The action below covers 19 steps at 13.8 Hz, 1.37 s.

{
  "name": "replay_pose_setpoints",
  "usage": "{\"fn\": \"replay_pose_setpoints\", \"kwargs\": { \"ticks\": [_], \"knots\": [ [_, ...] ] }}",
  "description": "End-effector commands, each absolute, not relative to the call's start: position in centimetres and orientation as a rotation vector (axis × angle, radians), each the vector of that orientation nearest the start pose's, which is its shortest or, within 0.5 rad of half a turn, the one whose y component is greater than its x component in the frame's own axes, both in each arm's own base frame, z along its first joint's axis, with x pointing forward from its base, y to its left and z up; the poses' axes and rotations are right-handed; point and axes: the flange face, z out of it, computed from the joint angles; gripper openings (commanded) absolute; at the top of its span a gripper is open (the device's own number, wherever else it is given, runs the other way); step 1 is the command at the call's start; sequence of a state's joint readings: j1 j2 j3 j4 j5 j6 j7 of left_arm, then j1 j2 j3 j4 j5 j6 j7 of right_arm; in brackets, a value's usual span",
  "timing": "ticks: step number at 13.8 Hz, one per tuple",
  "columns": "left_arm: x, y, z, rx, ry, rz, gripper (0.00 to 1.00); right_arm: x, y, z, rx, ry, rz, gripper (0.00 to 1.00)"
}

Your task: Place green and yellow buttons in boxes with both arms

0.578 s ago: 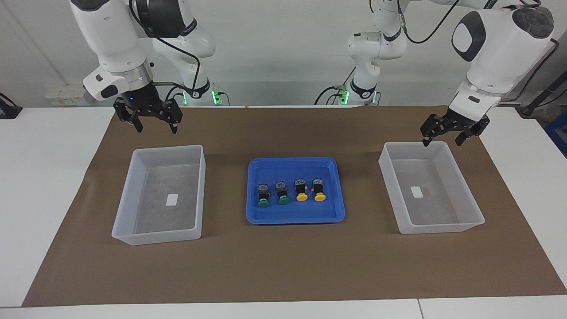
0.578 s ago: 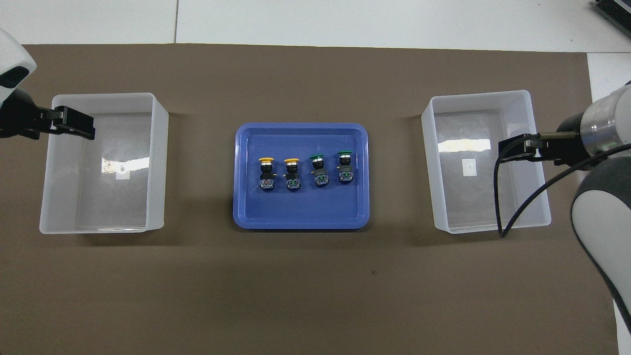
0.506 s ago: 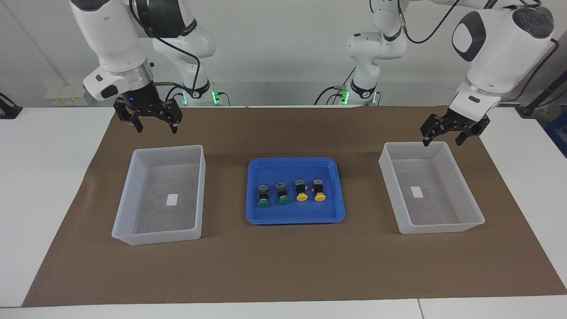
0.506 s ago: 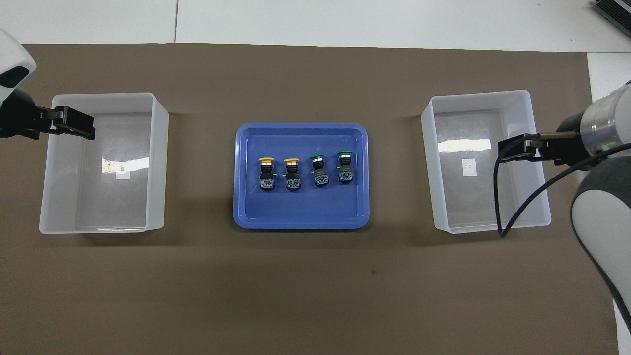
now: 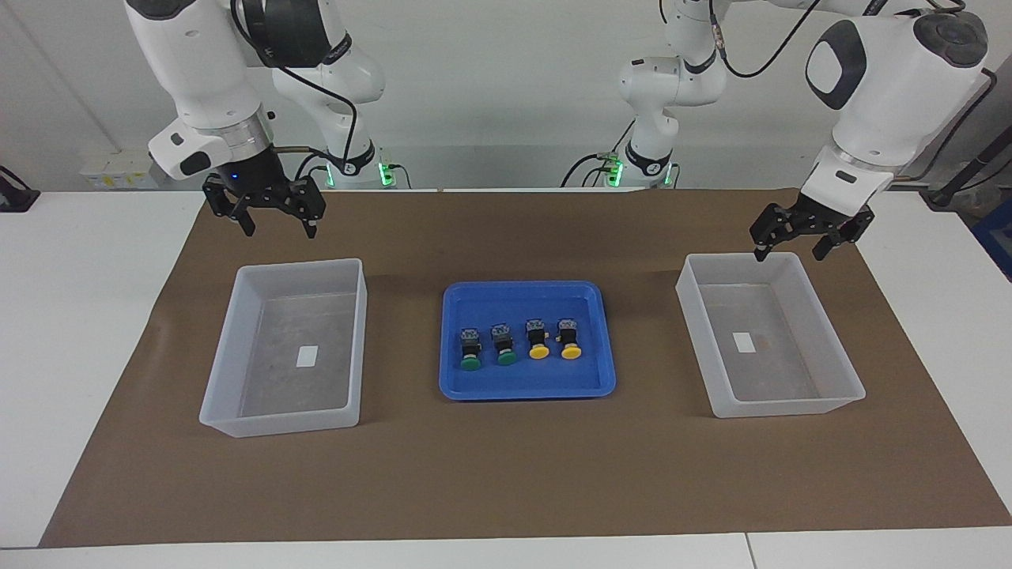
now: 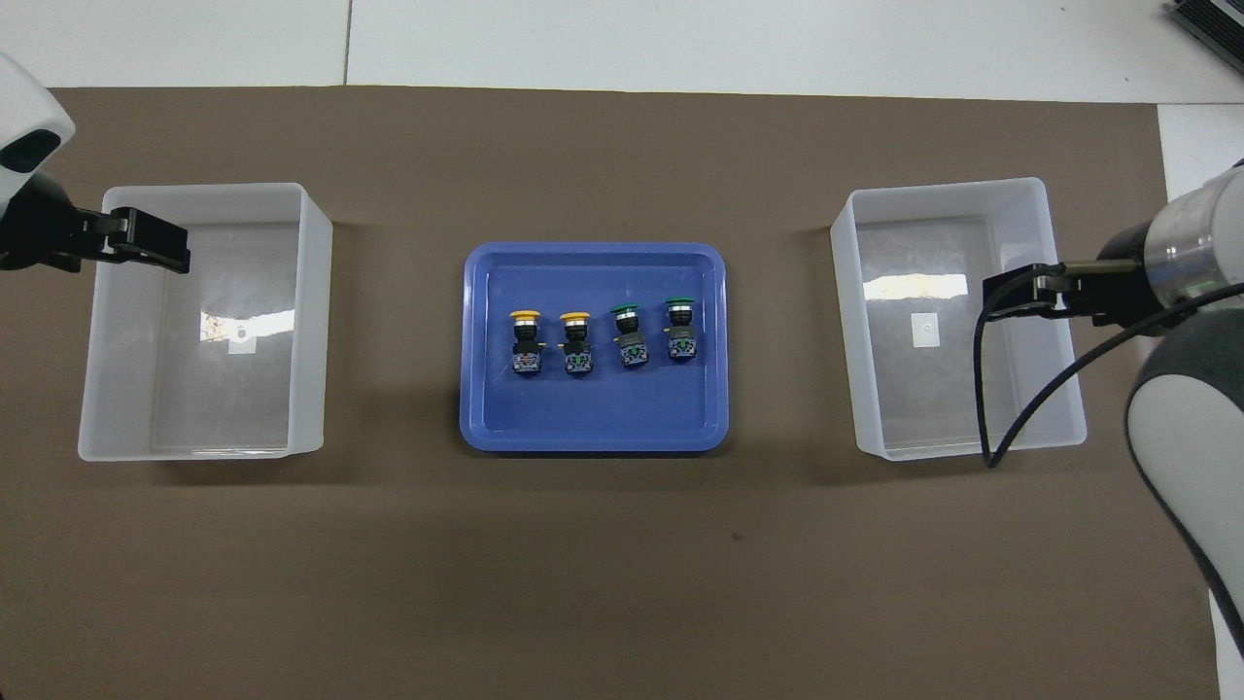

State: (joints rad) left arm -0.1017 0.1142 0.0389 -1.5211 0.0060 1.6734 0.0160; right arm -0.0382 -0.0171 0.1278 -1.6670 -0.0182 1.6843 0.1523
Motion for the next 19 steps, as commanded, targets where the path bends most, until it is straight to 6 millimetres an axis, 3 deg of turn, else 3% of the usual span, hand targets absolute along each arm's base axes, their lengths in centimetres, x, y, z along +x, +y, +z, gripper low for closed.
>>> {"fn": "replay_pose_setpoints", "kwargs": {
  "ticks": [1, 6, 9, 12, 13, 15, 17, 19],
  "knots": [
    [58.9, -6.7, 58.7, -3.114, 0.134, -0.082, 1.0, 55.5, 4.5, 59.8, -3.153, 0.073, -0.041, 1.0],
    [58.8, -13.3, 55.0, -3.126, 0.006, -0.099, 1.0, 55.4, 4.5, 59.8, -3.154, 0.073, -0.031, 1.0],
    [59.3, -17.7, 51.3, -3.131, -0.053, -0.103, 1.0, 55.2, 4.7, 59.7, -3.155, 0.066, -0.017, 1.0],
    [59.1, -20.5, 48.3, -3.157, -0.144, -0.181, 1.0, 55.3, 5.1, 59.7, -3.154, 0.054, -0.026, 1.0],
    [59.2, -21.5, 46.8, -3.162, -0.178, -0.193, 1.0, 55.4, 5.1, 59.7, -3.145, 0.062, -0.039, 1.0],
    [58.9, -25.4, 43.1, -3.159, -0.215, -0.161, 1.0, 55.9, 5.4, 59.4, -3.121, 0.065, -0.105, 1.0],
    [58.2, -26.9, 40.8, -3.164, -0.214, -0.17, 1.0, 56.3, 5.5, 58.5, -3.118, 0.063, -0.143, 1.0],
    [57.0, -29.4, 37.3, -3.164, -0.229, -0.156, 1.0, 56.8, 7.4, 56.4, -3.109, 0.047, -0.196, 1.0]
  ]
}}
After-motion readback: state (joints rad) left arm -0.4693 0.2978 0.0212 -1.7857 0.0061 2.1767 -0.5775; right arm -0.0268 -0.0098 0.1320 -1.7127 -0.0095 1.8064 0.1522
